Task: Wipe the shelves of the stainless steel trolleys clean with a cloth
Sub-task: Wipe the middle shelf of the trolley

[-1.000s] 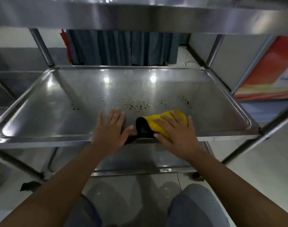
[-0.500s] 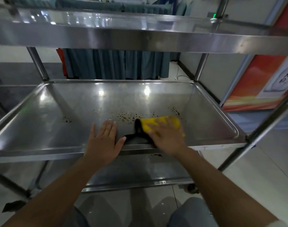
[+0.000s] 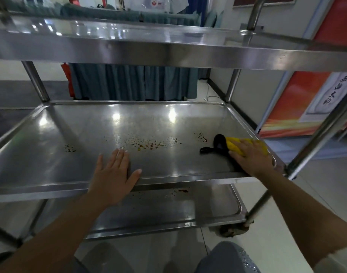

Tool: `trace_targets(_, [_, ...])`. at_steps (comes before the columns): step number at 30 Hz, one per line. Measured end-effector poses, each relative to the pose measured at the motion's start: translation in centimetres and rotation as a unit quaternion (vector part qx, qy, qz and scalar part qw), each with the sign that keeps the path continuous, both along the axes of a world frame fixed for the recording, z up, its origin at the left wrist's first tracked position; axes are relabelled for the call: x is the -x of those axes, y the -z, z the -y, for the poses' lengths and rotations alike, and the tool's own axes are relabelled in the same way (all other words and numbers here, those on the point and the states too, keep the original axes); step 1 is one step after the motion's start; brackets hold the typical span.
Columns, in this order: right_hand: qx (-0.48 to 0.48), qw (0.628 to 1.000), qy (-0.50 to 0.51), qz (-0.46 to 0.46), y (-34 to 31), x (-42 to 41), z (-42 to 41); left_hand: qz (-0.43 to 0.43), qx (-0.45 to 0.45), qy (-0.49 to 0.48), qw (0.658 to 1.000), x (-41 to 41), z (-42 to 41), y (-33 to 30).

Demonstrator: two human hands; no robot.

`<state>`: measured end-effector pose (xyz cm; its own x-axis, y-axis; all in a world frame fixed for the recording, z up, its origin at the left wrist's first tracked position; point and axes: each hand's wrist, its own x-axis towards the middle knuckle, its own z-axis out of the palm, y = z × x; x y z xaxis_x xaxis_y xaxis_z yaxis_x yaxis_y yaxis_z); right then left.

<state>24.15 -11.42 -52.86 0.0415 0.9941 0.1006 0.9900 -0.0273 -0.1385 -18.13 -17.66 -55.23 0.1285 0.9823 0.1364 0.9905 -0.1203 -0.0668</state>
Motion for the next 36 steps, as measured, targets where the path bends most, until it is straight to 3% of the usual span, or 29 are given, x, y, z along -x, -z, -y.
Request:
trace_targets(5, [0.013,0.998,0.048,-0.044,-0.1,3.8,0.5,-0.014,-0.006,-0.011,1.000,-0.4,0.0,-0.2])
trace_targets(8, [0.032,0.999,0.020,-0.025,-0.7,7.7,1.4,-0.011,-0.015,-0.018,1.000,-0.4,0.2,-0.2])
trace_targets(15, [0.028,0.971,-0.233,-0.036,0.0,23.4,4.8,0.053,-0.015,-0.029,0.998,0.0,0.5,-0.4])
trace_targets(18, [0.034,0.963,-0.266,-0.009,-0.4,23.4,4.3,0.047,-0.003,-0.063,0.997,3.4,1.4,-0.7])
trace_targets(26, [-0.024,0.991,-0.125,0.033,0.4,17.5,4.4,0.035,0.011,-0.204,0.978,19.7,3.8,-2.2])
trace_targets(30, [-0.018,0.992,-0.103,0.064,-0.1,23.3,4.9,0.033,0.041,-0.229,0.972,23.9,4.9,-1.7])
trace_targets(36, [0.003,0.985,-0.171,0.030,-0.6,39.8,6.5,0.034,0.026,-0.229,0.973,24.1,4.8,-1.1])
